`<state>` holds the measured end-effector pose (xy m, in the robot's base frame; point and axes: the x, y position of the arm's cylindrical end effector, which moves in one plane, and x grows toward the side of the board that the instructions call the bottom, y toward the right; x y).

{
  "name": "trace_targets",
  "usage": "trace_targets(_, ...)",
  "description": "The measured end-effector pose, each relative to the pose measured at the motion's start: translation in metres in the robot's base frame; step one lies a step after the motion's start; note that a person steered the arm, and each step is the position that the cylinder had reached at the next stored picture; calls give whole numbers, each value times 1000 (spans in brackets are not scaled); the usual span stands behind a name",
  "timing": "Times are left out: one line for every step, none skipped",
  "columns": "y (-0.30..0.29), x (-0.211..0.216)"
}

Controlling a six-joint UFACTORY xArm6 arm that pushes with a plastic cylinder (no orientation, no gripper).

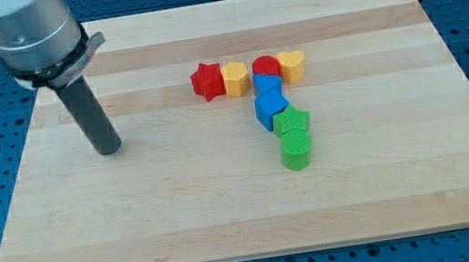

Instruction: Move the blue triangle to the right side

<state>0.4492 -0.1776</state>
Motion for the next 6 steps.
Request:
trace_targets(39,-30)
trace_targets(87,-41)
trace_targets(116,-35)
trace_targets(133,-29)
trace_targets(152,-31)
trace_targets(172,-43)
